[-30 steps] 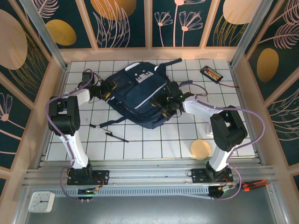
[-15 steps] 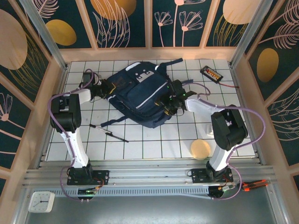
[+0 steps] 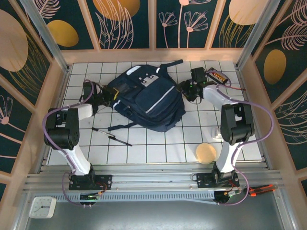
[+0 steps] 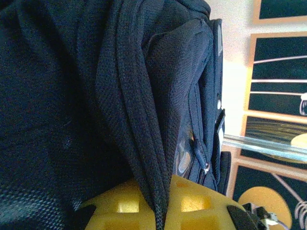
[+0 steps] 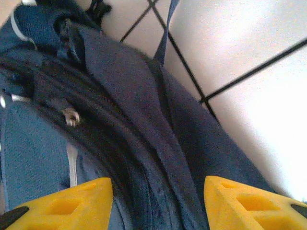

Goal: Pack books, pencil case, and school supplies into a backpack

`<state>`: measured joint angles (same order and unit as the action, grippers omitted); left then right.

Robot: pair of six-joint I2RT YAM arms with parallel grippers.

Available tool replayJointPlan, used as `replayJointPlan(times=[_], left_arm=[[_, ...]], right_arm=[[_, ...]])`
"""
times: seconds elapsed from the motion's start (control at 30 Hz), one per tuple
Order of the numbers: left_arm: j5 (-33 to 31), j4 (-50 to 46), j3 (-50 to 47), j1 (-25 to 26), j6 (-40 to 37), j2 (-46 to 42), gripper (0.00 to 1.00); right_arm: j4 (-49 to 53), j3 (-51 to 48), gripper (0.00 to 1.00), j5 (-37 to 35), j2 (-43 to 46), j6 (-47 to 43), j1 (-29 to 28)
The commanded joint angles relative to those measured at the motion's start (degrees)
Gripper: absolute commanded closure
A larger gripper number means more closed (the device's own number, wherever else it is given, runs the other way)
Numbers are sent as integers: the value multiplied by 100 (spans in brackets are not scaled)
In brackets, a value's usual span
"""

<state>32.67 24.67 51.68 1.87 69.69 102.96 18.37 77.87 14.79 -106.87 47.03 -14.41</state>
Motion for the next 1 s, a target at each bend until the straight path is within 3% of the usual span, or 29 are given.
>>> replayJointPlan(times=[0.0,0.17,0.27,0.53,0.8,0.97], left_arm=[[132,1097,-273,305,910,-292,100],[-74,1307,-289,505,1232,-443,100],[-176,1465,-346,580,1503,-679,100],[-305,1717,-444,717,1917,-856,100],[-357,1752,-545,757,1978,-896,100],[-392,1752,-521,762,1978,-878,100]], right_arm=[[315,281,44,-252,138,-367,25],[1258,549,43,-1447,1217,-345,-789],[1872,724,42,-1736,1481,-106,-1507],[2591,1333,40,-2279,703,872,-3435],[2528,2593,44,-2286,-635,1776,-3719],[2497,3023,63,-2216,-1079,2086,-3768]])
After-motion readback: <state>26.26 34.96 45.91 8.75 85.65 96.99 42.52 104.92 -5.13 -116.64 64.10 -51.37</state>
